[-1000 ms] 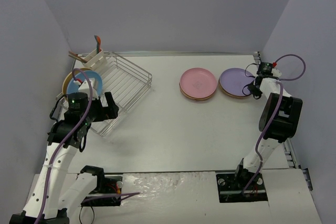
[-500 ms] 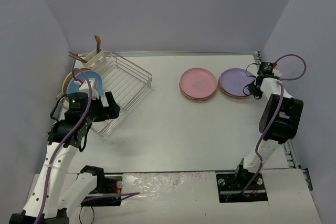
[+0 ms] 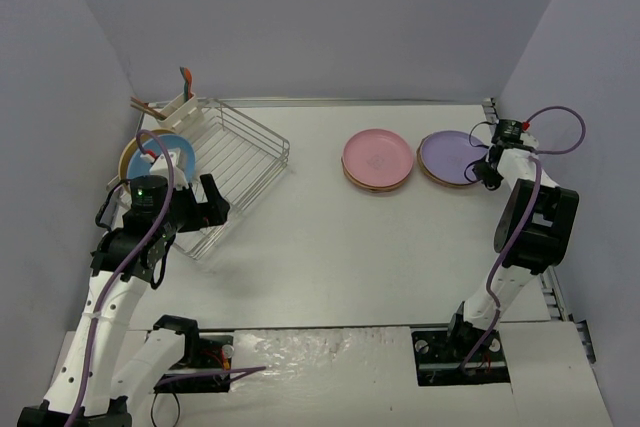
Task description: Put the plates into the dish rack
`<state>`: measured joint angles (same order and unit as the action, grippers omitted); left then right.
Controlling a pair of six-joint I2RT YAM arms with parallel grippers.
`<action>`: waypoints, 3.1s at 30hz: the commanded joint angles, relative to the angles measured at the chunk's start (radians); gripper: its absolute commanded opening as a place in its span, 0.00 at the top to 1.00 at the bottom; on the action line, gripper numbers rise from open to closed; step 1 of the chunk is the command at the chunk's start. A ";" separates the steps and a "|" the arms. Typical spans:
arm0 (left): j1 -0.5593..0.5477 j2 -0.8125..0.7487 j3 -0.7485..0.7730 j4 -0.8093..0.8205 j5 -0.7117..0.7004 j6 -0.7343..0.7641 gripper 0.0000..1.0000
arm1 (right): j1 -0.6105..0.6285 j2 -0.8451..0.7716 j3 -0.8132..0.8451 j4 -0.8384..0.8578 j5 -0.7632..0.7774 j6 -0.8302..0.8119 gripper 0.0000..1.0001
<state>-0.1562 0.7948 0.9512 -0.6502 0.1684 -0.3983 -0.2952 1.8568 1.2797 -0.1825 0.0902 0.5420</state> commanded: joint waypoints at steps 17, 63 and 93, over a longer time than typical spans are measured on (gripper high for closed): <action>-0.005 0.021 0.050 0.085 0.046 -0.069 0.03 | -0.016 -0.156 0.060 -0.062 -0.010 -0.016 1.00; -0.526 0.575 0.437 0.434 -0.072 -0.510 0.69 | 0.530 -0.697 -0.232 0.174 -0.549 -0.042 1.00; -0.157 0.325 0.452 0.194 -0.423 0.805 1.00 | 0.530 -0.774 -0.289 0.201 -0.607 -0.130 0.00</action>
<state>-0.3494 1.1119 1.3175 -0.4667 -0.1578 -0.0063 0.2245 1.1151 0.9940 -0.0441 -0.4764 0.4409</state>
